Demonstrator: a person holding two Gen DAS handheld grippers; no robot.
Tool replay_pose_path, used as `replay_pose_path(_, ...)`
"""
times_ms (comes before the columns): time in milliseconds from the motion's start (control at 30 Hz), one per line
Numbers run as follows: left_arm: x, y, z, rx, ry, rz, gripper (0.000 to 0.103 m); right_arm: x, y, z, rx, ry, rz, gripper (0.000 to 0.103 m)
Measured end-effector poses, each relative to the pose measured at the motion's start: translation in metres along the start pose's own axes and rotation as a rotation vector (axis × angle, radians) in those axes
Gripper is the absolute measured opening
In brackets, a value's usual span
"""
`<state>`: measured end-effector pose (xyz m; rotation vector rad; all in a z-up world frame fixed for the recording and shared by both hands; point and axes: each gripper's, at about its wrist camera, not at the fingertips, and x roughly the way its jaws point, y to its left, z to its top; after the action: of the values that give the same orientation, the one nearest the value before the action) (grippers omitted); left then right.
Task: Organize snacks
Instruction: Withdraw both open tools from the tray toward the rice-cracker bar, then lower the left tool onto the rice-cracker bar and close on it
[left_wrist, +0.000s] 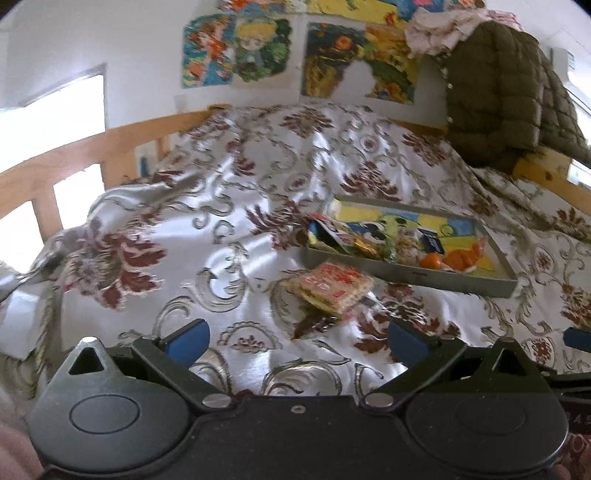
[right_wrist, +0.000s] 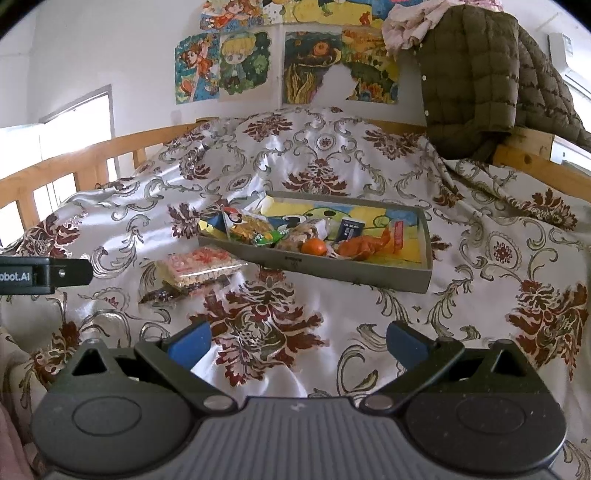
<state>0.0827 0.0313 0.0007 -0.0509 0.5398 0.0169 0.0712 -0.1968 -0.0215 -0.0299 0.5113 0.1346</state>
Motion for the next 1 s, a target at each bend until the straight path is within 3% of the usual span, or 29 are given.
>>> replay_pose_path(400,0.05,0.009,0.012,0.035,0.124,-0.041,0.102,0.017,0.001,-0.003,0.006,0.057,0.004,0.103)
replay_pose_path(833,0.092,0.017,0.029,0.113,0.106,-0.006,0.102,0.049,0.017,0.003,-0.098,0.113,0.057,0.103)
replay_pose_path(1000,0.109,0.019,0.034,0.107,0.127,-0.032,0.102,0.068,0.027,0.009,-0.164,0.125,0.082,0.103)
